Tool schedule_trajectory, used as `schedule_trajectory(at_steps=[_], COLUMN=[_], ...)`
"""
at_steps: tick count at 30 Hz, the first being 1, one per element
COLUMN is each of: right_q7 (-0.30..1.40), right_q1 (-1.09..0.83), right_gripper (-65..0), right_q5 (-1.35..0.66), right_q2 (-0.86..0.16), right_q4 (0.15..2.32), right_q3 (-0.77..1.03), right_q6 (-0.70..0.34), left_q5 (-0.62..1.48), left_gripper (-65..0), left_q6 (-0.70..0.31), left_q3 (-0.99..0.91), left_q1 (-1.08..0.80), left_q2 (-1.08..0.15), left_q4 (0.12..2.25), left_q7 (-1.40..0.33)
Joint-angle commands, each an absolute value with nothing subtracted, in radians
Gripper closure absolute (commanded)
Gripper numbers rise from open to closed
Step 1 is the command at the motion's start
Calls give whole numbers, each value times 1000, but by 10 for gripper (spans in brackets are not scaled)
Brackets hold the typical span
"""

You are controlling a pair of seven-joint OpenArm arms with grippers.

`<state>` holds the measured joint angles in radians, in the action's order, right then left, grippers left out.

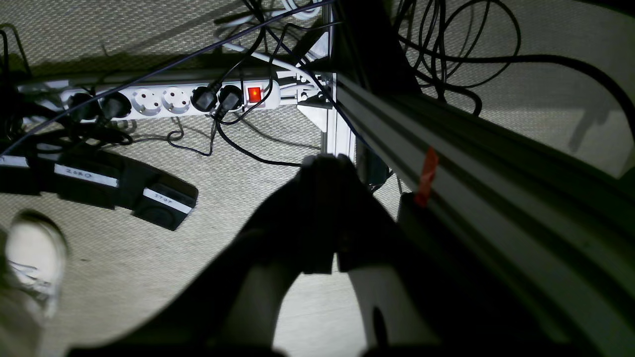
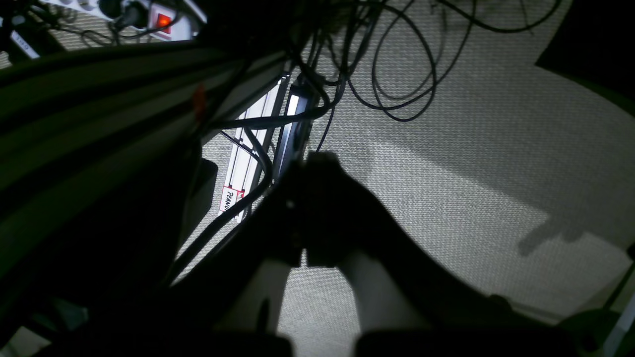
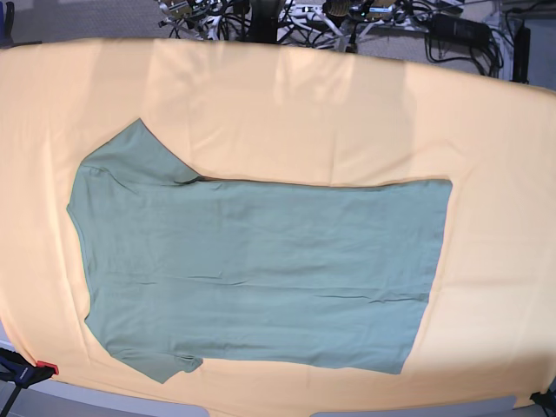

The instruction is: Fold the T-shirt properly

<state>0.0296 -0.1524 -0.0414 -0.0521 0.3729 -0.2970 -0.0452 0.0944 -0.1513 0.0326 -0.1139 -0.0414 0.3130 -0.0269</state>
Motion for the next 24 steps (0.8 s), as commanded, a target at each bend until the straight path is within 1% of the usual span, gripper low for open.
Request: schedule_trajectory(at_steps=[1,24], right_q7=[22,50], right_q1=[-155,-155], right_gripper=[0,0], right_q5=[-43,-44], right_q2=[-53,-53], right_q4=[380,410], right_q3=[-295,-295], right_q6=[-49,-52], left_q5=[87,79], left_gripper=[0,0], left_q6=[-160,-160], left_q3=[33,33], left_q1=[-116,-116], left_q2=[-39,-39], left_q4=[319,320], left_q7=[-24,-24])
